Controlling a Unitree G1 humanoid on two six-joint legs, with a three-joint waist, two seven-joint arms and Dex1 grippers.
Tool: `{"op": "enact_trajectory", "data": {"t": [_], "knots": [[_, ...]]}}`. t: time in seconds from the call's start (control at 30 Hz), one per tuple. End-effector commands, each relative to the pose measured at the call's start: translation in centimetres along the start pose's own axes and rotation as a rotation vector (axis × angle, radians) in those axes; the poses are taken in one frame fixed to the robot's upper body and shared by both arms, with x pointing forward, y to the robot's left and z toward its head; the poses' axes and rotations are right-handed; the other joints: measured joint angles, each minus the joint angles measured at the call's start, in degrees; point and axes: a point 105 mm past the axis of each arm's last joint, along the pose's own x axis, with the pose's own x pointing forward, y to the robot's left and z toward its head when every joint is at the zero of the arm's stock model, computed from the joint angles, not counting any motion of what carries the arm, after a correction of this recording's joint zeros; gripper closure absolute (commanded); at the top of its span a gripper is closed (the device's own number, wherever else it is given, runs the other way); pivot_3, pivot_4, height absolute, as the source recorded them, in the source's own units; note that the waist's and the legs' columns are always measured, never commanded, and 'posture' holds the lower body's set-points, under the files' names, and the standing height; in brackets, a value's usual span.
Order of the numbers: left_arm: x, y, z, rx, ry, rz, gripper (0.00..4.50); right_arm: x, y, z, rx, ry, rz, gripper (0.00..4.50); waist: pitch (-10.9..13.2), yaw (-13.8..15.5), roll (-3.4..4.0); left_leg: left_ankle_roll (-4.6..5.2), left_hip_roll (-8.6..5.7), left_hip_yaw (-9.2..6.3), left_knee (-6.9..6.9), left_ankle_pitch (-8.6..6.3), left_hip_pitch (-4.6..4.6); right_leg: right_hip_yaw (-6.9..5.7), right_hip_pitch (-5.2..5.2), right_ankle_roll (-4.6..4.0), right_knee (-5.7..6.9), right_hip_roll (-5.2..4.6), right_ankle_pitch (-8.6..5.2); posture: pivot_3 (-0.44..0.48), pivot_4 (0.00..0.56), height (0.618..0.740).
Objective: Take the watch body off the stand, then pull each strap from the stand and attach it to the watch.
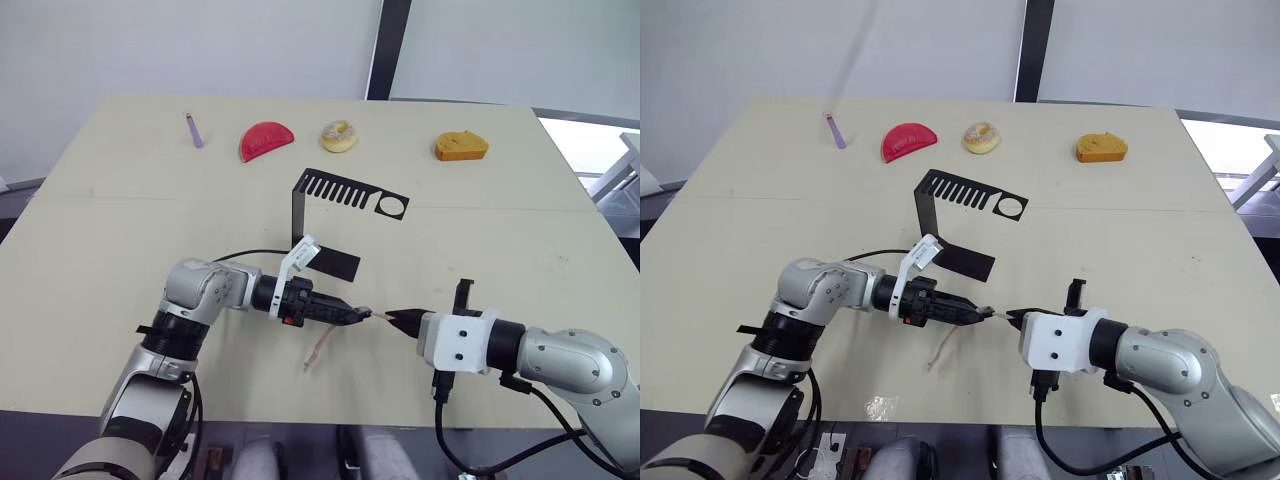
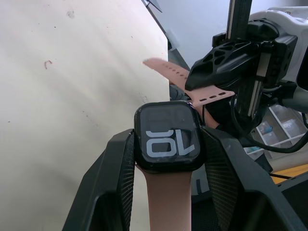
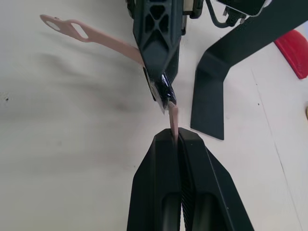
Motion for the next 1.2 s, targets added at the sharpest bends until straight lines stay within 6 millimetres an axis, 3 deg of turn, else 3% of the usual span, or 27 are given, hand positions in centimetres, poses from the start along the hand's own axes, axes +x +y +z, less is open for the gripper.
{"op": "enact_trajectory", "data": {"t": [0.03,1.2], "knots": [[0.03,-0.56,0.50,0.021,-0.024,-0.023,2.90,-0.11,-0.31,0.70,-0.033,-0.021,-0.010,4.50,0.00,0.01,0.00,0.00,0.00,0.00,0.00,0.00,0.00,-0.01,0.00,0.00,0.01,0.00,0.00,0.000,0.150,0.737],[0.20,-0.50,0.85,0.045,-0.055,-0.025,2.90,-0.49,-0.75,0.65,-0.007,-0.010,-0.003,4.50,0.00,0.01,0.00,-0.02,0.01,0.00,0.03,-0.01,0.01,-0.01,0.00,-0.02,0.04,0.01,-0.01,0.000,0.150,0.737]]}}
